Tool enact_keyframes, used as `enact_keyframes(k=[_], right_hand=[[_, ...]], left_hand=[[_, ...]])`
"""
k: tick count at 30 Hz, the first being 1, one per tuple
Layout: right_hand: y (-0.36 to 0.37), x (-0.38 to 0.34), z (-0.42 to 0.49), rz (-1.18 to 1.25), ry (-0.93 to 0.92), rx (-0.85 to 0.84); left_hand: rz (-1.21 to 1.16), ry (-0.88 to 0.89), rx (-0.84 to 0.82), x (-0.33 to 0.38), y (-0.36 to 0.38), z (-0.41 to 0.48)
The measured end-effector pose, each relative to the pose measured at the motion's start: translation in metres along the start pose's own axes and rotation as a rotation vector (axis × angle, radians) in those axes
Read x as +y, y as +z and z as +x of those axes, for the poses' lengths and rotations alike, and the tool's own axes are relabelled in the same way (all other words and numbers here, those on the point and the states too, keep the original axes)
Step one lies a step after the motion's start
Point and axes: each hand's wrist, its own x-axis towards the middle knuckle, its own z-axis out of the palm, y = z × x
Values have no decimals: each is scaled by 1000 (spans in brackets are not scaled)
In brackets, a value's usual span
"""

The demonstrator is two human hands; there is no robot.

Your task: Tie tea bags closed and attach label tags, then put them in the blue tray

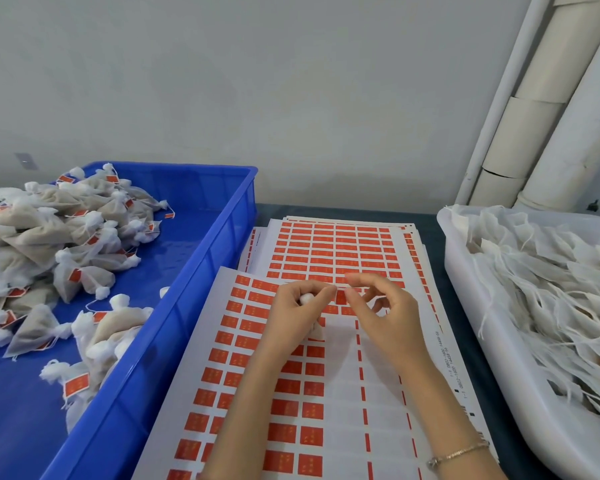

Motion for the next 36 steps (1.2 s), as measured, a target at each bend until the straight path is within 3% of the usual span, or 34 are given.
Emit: enact_keyframes(k=[4, 15, 24, 30, 33, 36], right_hand=[[0, 4, 1, -19, 8, -19], [2, 9, 1, -47, -7, -24], [-1, 18, 2, -8, 106, 13], [-1, 14, 0, 22, 113, 0], [2, 11, -1, 9, 80, -82], [6, 6, 0, 21, 65, -278]], left_hand=[[4, 76, -49, 1, -1, -1], [151, 70, -45, -9, 1, 3], [115, -113, -62, -15, -5, 1], [19, -131, 29, -19, -5, -8], [182, -49, 144, -22, 1, -14], [316, -2, 269, -20, 5, -25]])
